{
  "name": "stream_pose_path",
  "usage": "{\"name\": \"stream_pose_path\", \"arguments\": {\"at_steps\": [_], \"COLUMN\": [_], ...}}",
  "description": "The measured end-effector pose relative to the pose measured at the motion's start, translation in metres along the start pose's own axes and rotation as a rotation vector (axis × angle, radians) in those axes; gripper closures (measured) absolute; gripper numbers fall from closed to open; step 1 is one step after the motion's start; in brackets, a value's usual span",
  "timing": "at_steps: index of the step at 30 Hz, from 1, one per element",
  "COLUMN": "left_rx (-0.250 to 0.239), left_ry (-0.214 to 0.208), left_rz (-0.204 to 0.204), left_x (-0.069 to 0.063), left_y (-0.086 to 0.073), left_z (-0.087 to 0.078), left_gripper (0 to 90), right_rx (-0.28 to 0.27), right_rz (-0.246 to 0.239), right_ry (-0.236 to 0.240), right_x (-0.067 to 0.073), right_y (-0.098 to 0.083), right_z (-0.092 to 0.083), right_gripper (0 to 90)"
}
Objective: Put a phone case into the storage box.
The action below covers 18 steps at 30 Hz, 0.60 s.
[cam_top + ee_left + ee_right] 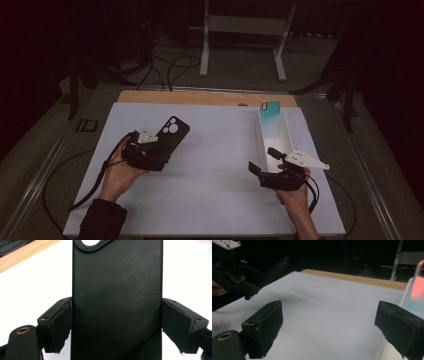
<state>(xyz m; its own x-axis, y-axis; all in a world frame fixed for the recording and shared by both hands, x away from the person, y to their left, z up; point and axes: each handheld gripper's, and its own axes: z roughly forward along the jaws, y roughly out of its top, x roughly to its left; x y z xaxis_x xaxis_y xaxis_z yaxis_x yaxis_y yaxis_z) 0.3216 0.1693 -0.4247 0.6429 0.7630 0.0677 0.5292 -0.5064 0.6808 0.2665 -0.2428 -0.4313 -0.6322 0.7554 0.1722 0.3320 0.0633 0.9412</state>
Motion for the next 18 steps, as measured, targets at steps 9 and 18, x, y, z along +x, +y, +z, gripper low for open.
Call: {"name": "stream_pose_path", "arguments": {"at_steps": [9,18], "left_rx": [-0.043,-0.081], "left_ry": [-0.020,-0.040], "left_rz": [0.039,0.080], "left_x": [-0.015,-0.033], "left_y": [0.009,0.016], "left_z": [0.000,0.002], "left_gripper": [15.3,15.3], "right_rx": [0.004,0.010], "right_rz": [0.004,0.025], "right_ry": [0.033,0.079], "right_x": [0.006,0.015], "right_y": [0.010,0.022], "right_z": [0.013,0.031], "right_gripper": [8.0,8.0]}}
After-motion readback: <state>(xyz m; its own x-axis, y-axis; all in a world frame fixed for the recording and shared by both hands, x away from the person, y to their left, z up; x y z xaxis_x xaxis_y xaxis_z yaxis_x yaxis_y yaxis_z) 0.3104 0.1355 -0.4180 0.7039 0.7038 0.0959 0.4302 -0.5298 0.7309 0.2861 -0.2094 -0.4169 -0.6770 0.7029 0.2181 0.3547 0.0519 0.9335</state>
